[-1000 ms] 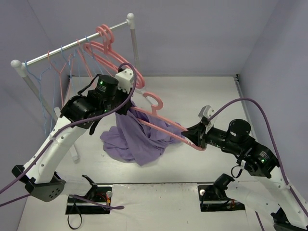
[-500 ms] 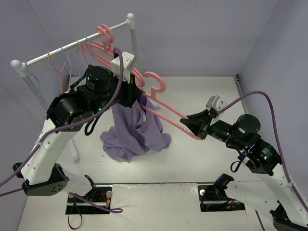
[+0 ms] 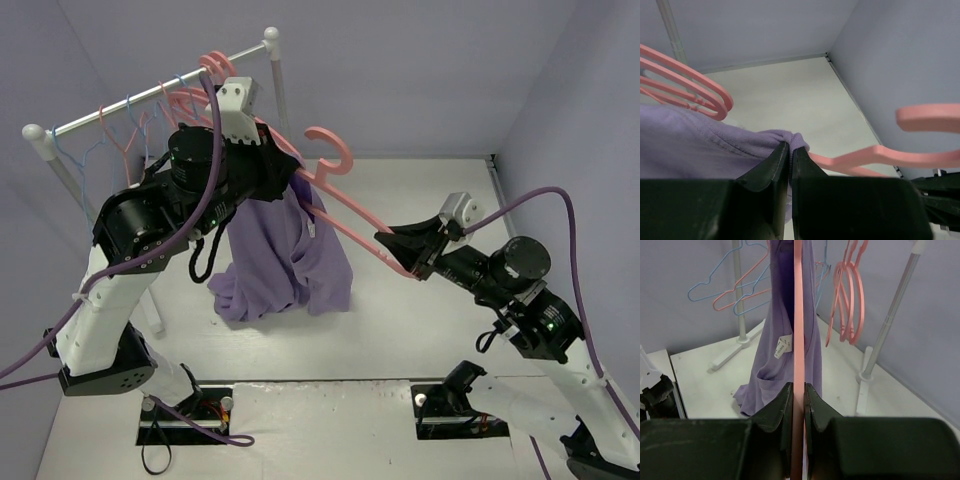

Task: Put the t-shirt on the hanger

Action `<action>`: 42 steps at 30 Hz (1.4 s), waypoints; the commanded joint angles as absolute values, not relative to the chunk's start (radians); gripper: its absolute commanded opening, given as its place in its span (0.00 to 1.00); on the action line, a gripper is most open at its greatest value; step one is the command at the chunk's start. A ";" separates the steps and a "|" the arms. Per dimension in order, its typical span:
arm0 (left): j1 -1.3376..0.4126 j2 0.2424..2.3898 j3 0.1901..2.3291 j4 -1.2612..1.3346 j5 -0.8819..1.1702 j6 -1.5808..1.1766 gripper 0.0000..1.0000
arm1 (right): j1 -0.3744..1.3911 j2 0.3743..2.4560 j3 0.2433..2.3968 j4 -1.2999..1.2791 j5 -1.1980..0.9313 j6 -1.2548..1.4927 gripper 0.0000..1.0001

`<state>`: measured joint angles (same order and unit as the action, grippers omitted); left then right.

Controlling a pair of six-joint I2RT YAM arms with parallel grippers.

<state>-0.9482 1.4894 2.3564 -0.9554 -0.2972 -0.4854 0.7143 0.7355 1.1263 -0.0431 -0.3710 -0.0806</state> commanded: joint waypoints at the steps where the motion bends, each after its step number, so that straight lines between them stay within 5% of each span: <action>1: -0.954 1.497 2.428 -0.880 -0.355 -0.549 0.00 | 0.715 0.677 1.087 0.152 -0.327 -0.076 0.00; 27: -0.963 1.593 2.458 -0.746 -0.175 -0.440 0.00 | 0.715 0.688 0.920 0.426 -0.291 -0.002 0.00; 30: -0.963 1.551 2.375 -0.699 -0.182 -0.390 0.08 | 0.715 0.696 0.906 0.436 -0.295 0.000 0.00; 36: -0.961 1.509 2.348 -0.701 -0.238 -0.262 0.46 | 0.713 0.701 0.875 0.444 -0.284 0.000 0.00; 42: -0.957 1.466 2.304 -0.702 -0.281 -0.184 0.48 | 0.712 0.717 0.860 0.451 -0.280 -0.002 0.00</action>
<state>-0.9497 1.5080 2.3062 -0.7760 -0.2676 -0.2776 0.7139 0.7024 0.8475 0.2673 -0.2909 -0.0008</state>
